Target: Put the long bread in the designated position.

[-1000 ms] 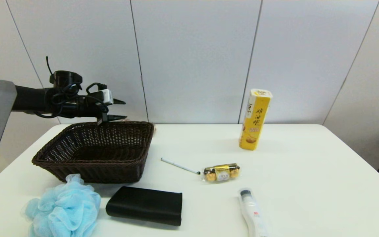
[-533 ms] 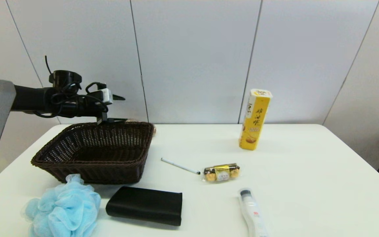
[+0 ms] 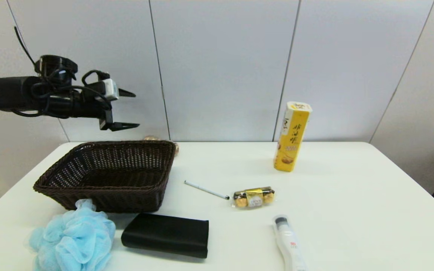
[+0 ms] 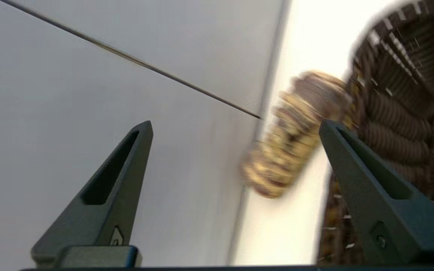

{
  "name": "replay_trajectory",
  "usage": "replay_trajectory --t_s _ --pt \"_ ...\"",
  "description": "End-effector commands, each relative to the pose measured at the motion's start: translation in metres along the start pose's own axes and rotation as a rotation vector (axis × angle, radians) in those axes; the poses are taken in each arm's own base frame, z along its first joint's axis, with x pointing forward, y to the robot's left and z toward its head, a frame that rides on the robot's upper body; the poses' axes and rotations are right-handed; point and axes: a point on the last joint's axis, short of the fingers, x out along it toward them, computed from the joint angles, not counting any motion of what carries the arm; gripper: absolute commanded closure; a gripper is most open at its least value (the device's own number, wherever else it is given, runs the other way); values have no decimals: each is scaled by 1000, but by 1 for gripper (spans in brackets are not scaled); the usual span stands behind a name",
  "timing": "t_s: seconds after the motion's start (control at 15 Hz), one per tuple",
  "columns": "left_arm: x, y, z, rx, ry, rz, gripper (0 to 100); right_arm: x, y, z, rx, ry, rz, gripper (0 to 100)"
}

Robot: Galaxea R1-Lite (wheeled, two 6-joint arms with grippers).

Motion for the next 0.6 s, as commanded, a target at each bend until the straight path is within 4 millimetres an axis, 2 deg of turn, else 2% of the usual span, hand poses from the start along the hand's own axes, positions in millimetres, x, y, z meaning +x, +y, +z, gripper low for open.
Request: replay_trajectory --t_s 0.07,0.2,0.33,0.4,0.47,0.6 --pt "-53 30 67 62 -42 138 0 0 0 0 0 1 2 0" --pt "-90 28 108 -32 -11 215 0 0 0 0 0 1 0 0" --pt "-119 10 144 -201 36 285 0 0 0 0 0 1 0 0" --pt "-130 -5 165 -296 61 323 0 0 0 0 0 1 2 0" --pt "-141 -29 185 -408 117 386 0 0 0 0 0 1 0 0" --pt "-165 -70 199 -505 205 484 0 0 0 0 0 1 0 0"
